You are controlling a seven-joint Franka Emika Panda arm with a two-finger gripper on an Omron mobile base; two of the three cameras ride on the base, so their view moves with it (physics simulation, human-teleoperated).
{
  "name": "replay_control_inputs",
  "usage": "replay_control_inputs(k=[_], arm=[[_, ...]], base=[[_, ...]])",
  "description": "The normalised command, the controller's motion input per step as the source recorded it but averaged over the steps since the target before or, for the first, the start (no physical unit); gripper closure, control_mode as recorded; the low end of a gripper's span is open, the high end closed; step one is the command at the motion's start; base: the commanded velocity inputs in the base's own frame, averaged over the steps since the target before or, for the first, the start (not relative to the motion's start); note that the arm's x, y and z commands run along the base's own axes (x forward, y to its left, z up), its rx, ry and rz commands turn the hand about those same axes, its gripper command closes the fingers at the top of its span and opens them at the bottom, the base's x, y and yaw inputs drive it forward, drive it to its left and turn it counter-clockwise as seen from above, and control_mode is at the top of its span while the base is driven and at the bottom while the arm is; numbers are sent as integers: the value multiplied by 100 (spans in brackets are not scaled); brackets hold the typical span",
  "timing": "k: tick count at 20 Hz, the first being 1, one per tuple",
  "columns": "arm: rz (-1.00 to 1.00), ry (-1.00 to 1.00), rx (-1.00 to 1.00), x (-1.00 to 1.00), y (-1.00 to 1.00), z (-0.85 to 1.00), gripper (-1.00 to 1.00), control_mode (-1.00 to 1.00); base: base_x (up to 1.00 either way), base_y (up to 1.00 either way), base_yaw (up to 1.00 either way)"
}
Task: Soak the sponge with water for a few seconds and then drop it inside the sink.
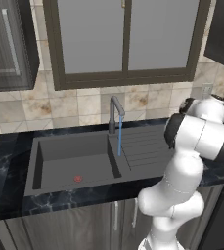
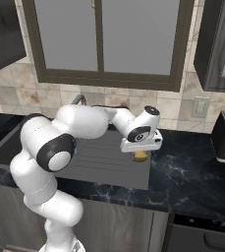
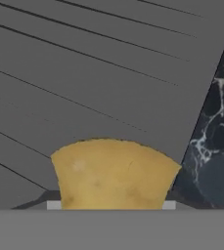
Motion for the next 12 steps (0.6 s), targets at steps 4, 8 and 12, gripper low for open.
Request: replay_control_inputs(k=[4,8,12], arm=[[0,0,0,0,56,12,100,-100],[0,-1,0,0,49,0,100,-100],[0,-2,0,0,45,2,100,-100]], base=[[0,0,0],[0,0,0],[0,0,0]])
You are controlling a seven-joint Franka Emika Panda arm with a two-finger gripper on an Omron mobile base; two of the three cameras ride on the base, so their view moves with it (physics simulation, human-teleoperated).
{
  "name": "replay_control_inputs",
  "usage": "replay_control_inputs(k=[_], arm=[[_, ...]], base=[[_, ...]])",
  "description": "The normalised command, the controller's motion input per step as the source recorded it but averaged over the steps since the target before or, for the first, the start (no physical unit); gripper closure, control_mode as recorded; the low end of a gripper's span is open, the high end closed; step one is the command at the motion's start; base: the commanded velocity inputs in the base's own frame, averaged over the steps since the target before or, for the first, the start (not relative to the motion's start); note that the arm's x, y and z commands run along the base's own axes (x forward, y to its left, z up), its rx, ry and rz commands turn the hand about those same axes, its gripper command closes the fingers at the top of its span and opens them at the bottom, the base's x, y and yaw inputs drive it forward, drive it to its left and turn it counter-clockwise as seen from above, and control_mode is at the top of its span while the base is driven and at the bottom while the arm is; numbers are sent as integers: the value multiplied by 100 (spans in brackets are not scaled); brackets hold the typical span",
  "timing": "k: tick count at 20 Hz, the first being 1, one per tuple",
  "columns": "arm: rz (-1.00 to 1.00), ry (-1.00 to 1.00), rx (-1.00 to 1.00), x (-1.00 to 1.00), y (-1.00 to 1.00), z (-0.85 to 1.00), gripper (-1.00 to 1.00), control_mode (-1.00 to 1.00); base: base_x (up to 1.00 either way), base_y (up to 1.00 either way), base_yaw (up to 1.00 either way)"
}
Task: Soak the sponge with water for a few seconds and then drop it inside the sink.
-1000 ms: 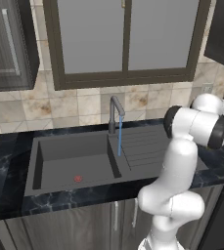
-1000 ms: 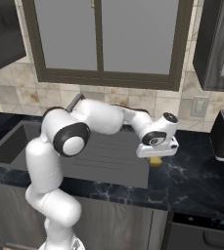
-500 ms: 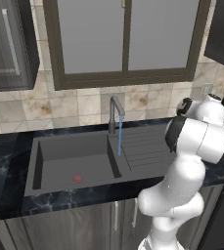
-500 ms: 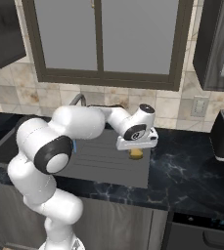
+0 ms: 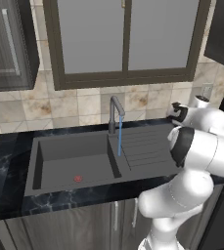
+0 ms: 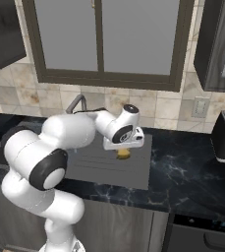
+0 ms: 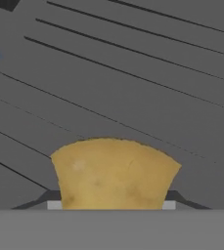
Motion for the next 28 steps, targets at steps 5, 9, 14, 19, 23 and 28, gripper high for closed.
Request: replay_control_inputs(k=[5,9,14,19,23,28], arm=[[0,-3,0,0,37,0,100,-100],[2,-6,0,0,38,0,100,-100],[6,-7,0,0,42,4,100,-100],[13,-7,1,0,32,15,100,-100],[14,0,3,0,28,15,100,-100],[13,0,7,0,19,14,100,-100]], base=[[0,0,0],[0,0,0],[0,0,0],[0,0,0],[0,0,0],[0,0,0]])
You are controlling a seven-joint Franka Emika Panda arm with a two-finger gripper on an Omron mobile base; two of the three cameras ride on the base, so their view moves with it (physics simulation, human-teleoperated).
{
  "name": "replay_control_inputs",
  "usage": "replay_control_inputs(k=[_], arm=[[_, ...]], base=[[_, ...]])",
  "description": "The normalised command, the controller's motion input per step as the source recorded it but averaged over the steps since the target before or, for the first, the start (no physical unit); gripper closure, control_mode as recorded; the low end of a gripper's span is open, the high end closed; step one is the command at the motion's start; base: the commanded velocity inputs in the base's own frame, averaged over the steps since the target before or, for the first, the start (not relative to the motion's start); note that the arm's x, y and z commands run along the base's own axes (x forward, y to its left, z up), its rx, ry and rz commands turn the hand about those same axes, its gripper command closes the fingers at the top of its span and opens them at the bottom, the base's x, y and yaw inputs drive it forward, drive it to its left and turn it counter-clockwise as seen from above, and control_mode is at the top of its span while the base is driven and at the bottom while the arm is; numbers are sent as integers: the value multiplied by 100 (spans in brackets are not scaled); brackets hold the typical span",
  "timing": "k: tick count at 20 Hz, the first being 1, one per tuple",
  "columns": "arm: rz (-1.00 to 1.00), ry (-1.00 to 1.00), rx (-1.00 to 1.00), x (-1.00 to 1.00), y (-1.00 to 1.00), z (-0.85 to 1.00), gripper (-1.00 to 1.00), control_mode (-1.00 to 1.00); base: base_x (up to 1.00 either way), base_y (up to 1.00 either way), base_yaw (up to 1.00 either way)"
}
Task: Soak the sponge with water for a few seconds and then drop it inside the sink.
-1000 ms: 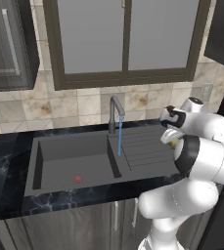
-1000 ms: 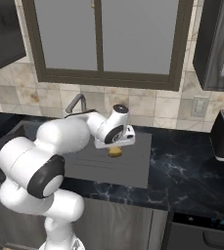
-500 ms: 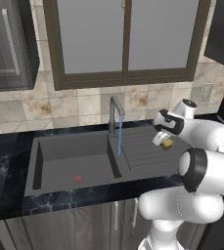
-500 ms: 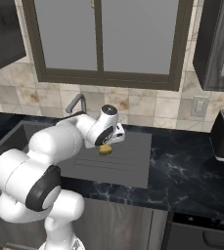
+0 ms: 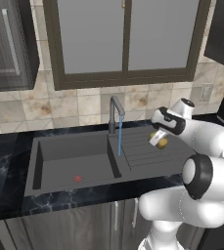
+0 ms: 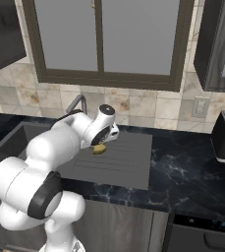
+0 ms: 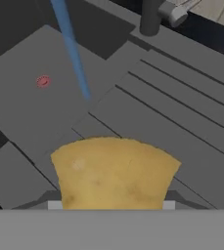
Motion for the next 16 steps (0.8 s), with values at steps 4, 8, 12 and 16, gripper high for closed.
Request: replay_control_inputs(k=[4,8,12,16], arm=[[14,0,8,0,18,1,100,-100],[15,0,10,0,25,0,100,-100],[18,0,8,-1,32,0,100,-100],[19,-2,4,0,30,0,100,-100]], base=[[0,0,0],[0,0,0],[0,0,0],[0,0,0]])
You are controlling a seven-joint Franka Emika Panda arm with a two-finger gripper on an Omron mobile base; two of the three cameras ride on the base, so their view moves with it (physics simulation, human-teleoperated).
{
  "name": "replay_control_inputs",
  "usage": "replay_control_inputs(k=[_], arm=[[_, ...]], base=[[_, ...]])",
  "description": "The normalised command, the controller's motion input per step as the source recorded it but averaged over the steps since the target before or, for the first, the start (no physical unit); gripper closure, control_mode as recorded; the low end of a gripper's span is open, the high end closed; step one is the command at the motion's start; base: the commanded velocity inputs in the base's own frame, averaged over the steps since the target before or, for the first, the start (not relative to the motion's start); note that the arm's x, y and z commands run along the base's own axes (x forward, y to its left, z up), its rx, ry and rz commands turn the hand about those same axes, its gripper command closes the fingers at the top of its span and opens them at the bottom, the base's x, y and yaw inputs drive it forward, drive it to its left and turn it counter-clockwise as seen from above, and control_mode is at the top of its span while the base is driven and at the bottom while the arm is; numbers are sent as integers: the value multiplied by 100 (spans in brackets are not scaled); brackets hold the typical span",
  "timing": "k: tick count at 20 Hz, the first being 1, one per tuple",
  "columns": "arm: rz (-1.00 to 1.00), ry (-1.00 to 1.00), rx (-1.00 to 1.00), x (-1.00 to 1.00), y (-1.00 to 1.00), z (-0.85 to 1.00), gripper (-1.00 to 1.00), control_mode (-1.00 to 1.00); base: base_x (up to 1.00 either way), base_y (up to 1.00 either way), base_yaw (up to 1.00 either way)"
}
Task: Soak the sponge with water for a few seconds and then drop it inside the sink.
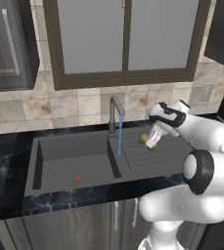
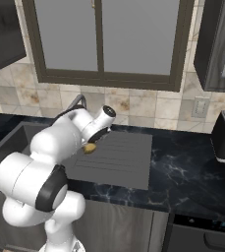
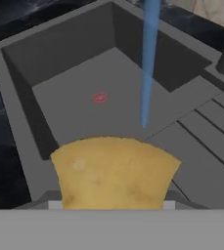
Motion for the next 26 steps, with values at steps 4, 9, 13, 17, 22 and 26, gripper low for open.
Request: replay_control_inputs(k=[4,9,13,17,22,26], arm=[[16,-6,2,0,27,0,100,-100],[7,-6,0,0,32,0,100,-100],[5,-6,0,0,27,-8,100,-100],[4,-11,0,0,24,-21,100,-100],[2,-15,1,0,26,-22,100,-100],[1,-14,5,0,18,-8,100,-100]], base=[[0,0,0],[0,0,0],[0,0,0],[0,0,0],[0,0,0],[0,0,0]])
